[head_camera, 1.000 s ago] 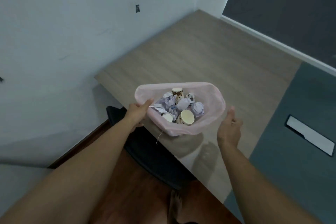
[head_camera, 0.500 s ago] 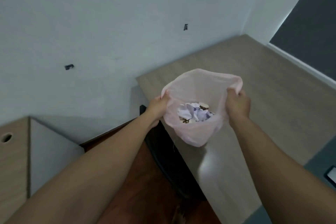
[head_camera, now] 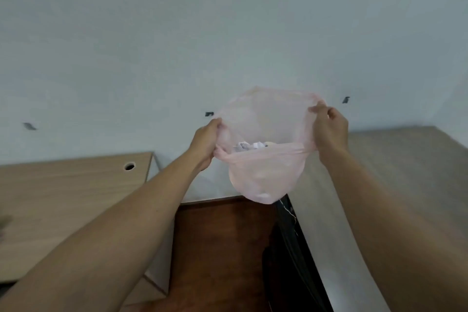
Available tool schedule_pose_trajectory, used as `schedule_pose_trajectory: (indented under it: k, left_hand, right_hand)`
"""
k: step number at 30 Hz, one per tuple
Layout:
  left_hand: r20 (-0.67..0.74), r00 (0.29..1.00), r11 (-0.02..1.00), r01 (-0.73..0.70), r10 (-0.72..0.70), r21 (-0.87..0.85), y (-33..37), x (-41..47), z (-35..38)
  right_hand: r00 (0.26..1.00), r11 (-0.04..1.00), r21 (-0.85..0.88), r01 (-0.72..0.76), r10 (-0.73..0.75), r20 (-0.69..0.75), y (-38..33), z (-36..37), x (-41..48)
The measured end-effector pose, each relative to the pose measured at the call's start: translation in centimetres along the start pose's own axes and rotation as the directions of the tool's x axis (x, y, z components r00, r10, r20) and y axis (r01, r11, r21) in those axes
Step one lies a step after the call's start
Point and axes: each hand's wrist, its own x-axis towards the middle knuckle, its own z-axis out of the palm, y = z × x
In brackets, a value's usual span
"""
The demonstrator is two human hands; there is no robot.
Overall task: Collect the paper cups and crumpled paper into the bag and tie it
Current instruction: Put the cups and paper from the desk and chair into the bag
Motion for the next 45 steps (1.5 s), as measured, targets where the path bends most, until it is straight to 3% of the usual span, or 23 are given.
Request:
schedule_pose_trajectory:
  k: [6,11,20,28,34,40,45]
  left_hand:
    - [-0.187,0.982,0.994,-0.029,0.010,-0.101,1.7,-6.6,-15.7]
    - [-0.317,0.948,0.987,-0.028,-0.023,-0.157,-1.0,-11.1,-29.3]
    - [-0.564,0.812,0.970,0.011,-0.151,-0.245,-7.1,-19.8,-48.1]
    - [-0.738,0.631,0.960,0.038,-0.239,-0.278,-9.9,-22.7,-58.7]
    - [-0.789,0.562,0.968,0.107,-0.247,-0.226,-9.4,-19.5,-66.1]
    - [-0.764,0.582,0.954,0.263,-0.277,-0.145,-7.7,-12.7,-69.9]
    - [-0.757,0.613,0.957,0.284,-0.224,-0.053,-7.8,-6.6,-71.8]
  right_hand:
    - [0.976,0.999,0.003,0.039,-0.039,0.215,-2.4,10.1,-9.5]
    - [0.932,0.999,-0.018,0.043,-0.034,0.360,-2.5,18.6,-18.4]
    - [0.749,0.987,-0.104,0.121,-0.022,0.662,-0.9,32.7,-33.7]
    - [0.624,0.970,-0.125,0.210,-0.035,0.781,-0.1,44.8,-40.9]
    - [0.604,0.972,-0.099,0.215,-0.052,0.795,0.7,55.0,-42.4]
    - [0.603,0.952,-0.132,0.275,-0.064,0.795,0.8,64.0,-39.9]
    - [0.615,0.911,-0.223,0.347,-0.041,0.788,1.8,68.8,-36.8]
